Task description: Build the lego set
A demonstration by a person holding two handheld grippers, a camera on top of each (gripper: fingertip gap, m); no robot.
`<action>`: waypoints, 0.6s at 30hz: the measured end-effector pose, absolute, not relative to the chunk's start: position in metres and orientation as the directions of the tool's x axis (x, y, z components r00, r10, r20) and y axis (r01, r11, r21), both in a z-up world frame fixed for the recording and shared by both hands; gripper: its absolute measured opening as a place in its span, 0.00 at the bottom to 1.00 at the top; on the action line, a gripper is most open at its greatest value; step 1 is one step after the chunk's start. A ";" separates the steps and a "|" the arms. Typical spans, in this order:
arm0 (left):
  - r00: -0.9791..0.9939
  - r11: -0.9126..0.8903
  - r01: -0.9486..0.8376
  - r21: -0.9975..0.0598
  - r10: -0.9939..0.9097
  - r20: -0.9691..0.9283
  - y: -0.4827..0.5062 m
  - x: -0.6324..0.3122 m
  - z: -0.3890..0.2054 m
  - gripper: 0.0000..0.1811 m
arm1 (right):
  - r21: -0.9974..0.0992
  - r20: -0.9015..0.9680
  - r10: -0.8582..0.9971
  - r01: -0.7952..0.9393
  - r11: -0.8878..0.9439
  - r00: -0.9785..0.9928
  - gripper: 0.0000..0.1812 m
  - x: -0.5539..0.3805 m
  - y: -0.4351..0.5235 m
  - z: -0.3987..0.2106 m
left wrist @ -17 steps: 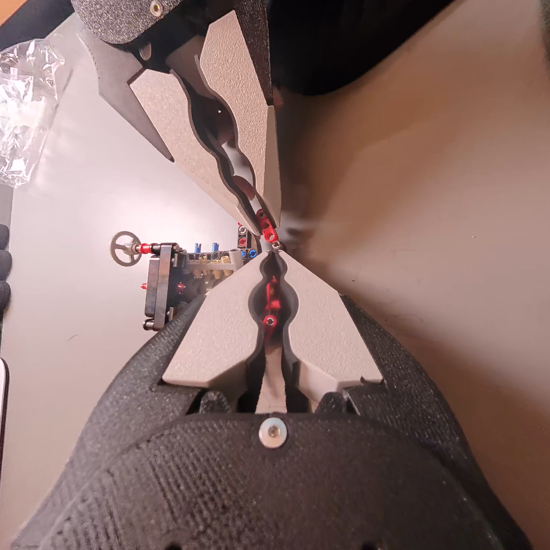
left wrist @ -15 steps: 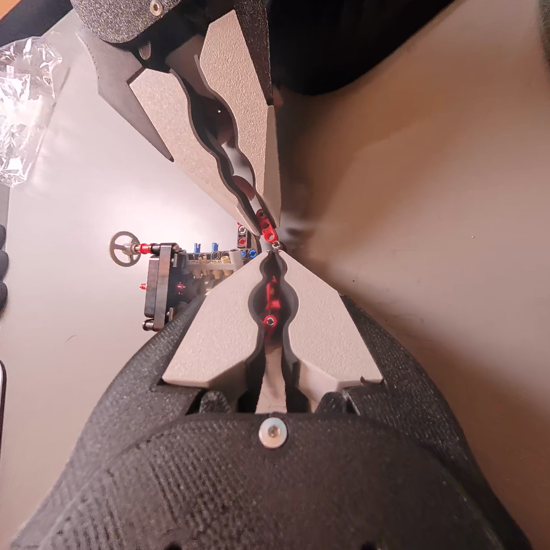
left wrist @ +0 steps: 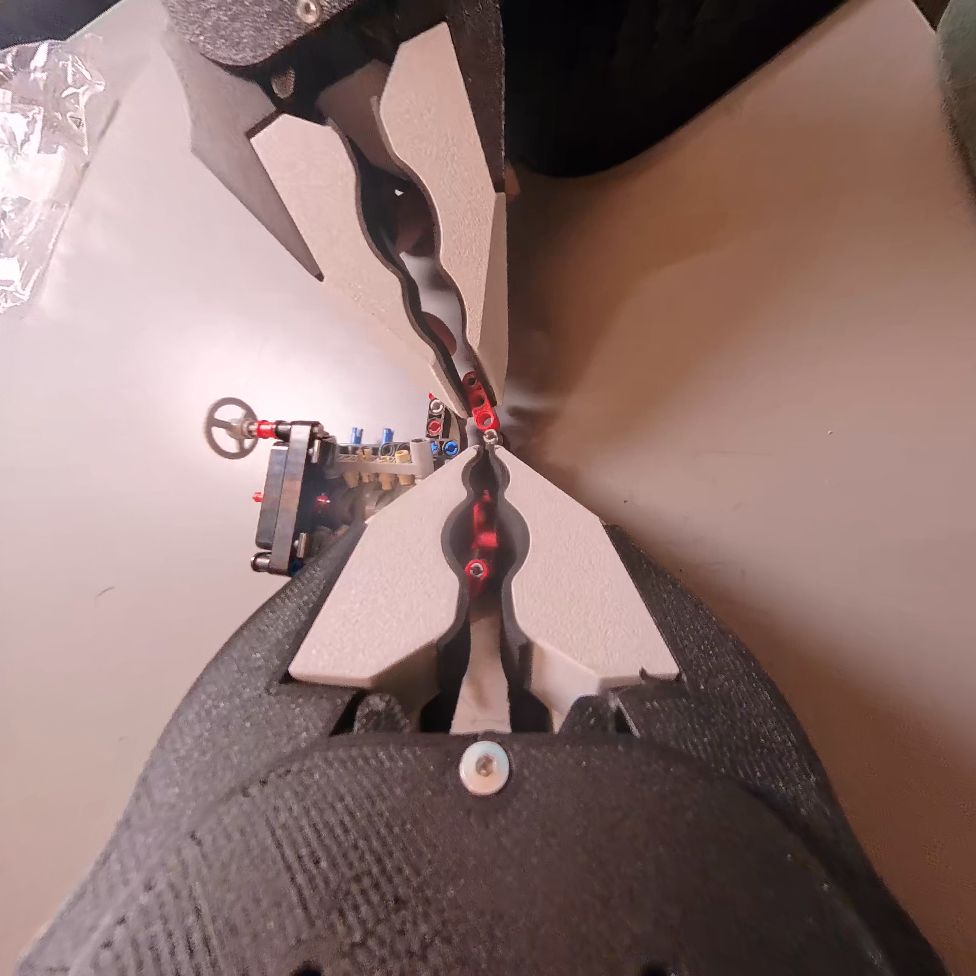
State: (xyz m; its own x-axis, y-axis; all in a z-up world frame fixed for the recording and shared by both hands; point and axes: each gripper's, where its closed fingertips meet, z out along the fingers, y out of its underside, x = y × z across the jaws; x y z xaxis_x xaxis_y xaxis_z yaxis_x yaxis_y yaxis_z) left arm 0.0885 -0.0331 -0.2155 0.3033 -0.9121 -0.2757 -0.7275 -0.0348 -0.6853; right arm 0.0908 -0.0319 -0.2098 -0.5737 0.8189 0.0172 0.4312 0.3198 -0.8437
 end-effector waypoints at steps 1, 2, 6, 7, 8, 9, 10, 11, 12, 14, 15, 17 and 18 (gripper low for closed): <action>0.306 -0.035 -0.716 -0.698 -0.914 -0.267 -0.035 0.089 -0.213 0.00 | -0.837 0.029 0.819 0.434 0.333 -0.573 0.04 0.091 -0.032 -0.211; 0.310 -0.033 -0.692 -0.721 -0.916 -0.256 -0.037 0.090 -0.207 0.00 | -0.832 0.033 0.819 0.439 0.340 -0.573 0.03 0.091 -0.032 -0.212; 0.361 -0.018 -0.677 -0.736 -0.879 -0.311 -0.023 0.084 -0.186 0.00 | -0.821 0.057 0.817 0.439 0.365 -0.573 0.04 0.091 -0.031 -0.213; 0.351 -0.013 -0.699 -0.715 -0.878 -0.327 -0.020 0.084 -0.188 0.00 | -0.817 0.067 0.817 0.439 0.375 -0.573 0.04 0.090 -0.030 -0.213; 0.337 -0.009 -0.713 -0.701 -0.881 -0.331 -0.018 0.086 -0.191 0.00 | -0.812 0.079 0.816 0.438 0.386 -0.572 0.04 0.090 -0.030 -0.214; 0.321 -0.006 -0.731 -0.682 -0.885 -0.337 -0.016 0.089 -0.194 0.00 | -0.807 0.092 0.816 0.438 0.397 -0.571 0.04 0.090 -0.029 -0.214; 0.303 0.001 -0.752 -0.659 -0.887 -0.348 -0.015 0.091 -0.198 0.00 | -0.800 0.109 0.816 0.437 0.411 -0.567 0.04 0.090 -0.029 -0.214; 0.284 0.007 -0.768 -0.640 -0.893 -0.350 -0.014 0.093 -0.200 0.01 | -0.791 0.128 0.815 0.438 0.428 -0.565 0.04 0.090 -0.028 -0.214; 0.264 0.005 -0.781 -0.625 -0.904 -0.337 -0.014 0.096 -0.203 0.02 | -0.782 0.147 0.813 0.437 0.445 -0.564 0.04 0.091 -0.028 -0.215; 0.230 -0.003 -0.811 -0.586 -0.921 -0.313 -0.014 0.098 -0.208 0.02 | -0.770 0.170 0.809 0.436 0.466 -0.563 0.04 0.091 -0.028 -0.216; 0.214 -0.005 -0.823 -0.568 -0.929 -0.302 -0.014 0.098 -0.211 0.01 | -0.763 0.177 0.807 0.440 0.474 -0.564 0.04 0.092 -0.028 -0.217; 0.202 -0.023 -0.834 -0.551 -0.942 -0.267 -0.014 0.098 -0.212 0.00 | -0.762 0.188 0.807 0.436 0.479 -0.560 0.04 0.092 -0.026 -0.217; 0.199 -0.036 -0.840 -0.542 -0.949 -0.245 -0.014 0.097 -0.212 0.00 | -0.762 0.189 0.806 0.434 0.481 -0.561 0.04 0.092 -0.026 -0.217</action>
